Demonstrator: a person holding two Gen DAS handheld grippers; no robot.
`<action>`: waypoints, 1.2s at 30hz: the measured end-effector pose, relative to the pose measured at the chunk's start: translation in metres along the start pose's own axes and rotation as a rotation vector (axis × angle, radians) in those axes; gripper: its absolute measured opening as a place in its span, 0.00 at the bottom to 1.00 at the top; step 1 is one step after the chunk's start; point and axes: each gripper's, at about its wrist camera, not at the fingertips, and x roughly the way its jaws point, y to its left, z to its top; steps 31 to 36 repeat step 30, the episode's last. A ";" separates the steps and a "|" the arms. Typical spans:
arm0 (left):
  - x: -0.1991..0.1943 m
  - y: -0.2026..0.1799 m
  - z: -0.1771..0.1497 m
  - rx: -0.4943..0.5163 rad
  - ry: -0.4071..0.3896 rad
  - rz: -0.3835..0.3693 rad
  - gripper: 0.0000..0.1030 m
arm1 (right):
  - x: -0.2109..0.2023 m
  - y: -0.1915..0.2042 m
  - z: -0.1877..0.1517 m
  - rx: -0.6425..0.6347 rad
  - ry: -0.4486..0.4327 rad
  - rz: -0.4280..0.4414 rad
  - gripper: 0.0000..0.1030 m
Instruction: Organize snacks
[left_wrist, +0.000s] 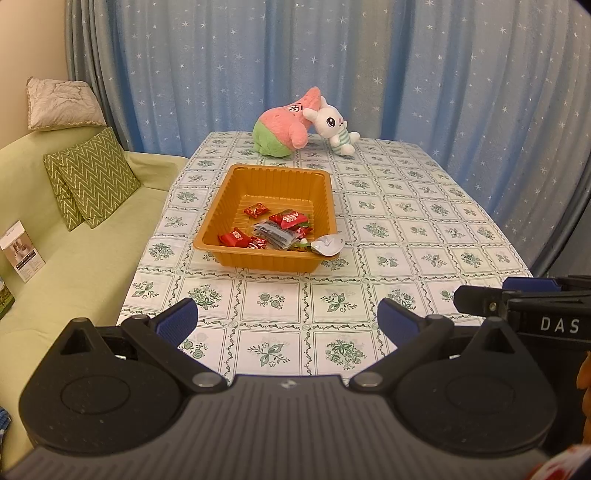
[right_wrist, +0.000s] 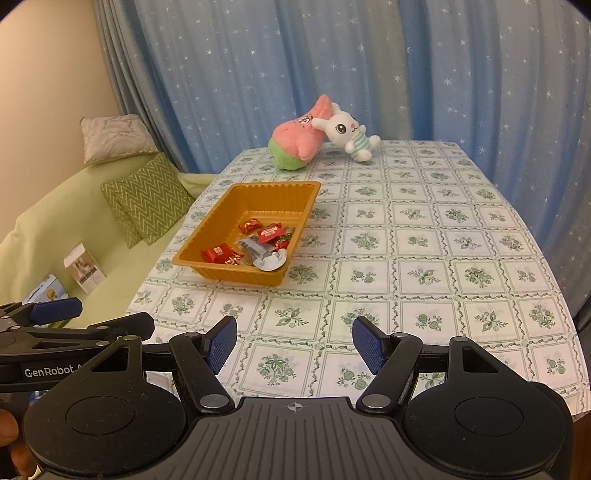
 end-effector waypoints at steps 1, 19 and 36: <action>0.000 0.000 0.000 0.000 0.001 0.000 1.00 | 0.000 0.000 0.000 0.000 0.001 0.000 0.67; 0.001 -0.003 -0.001 0.007 0.005 -0.004 1.00 | 0.001 0.001 0.001 -0.001 0.003 -0.002 0.67; 0.004 0.003 0.000 -0.022 -0.010 -0.019 1.00 | 0.002 0.000 0.001 0.000 0.002 0.000 0.67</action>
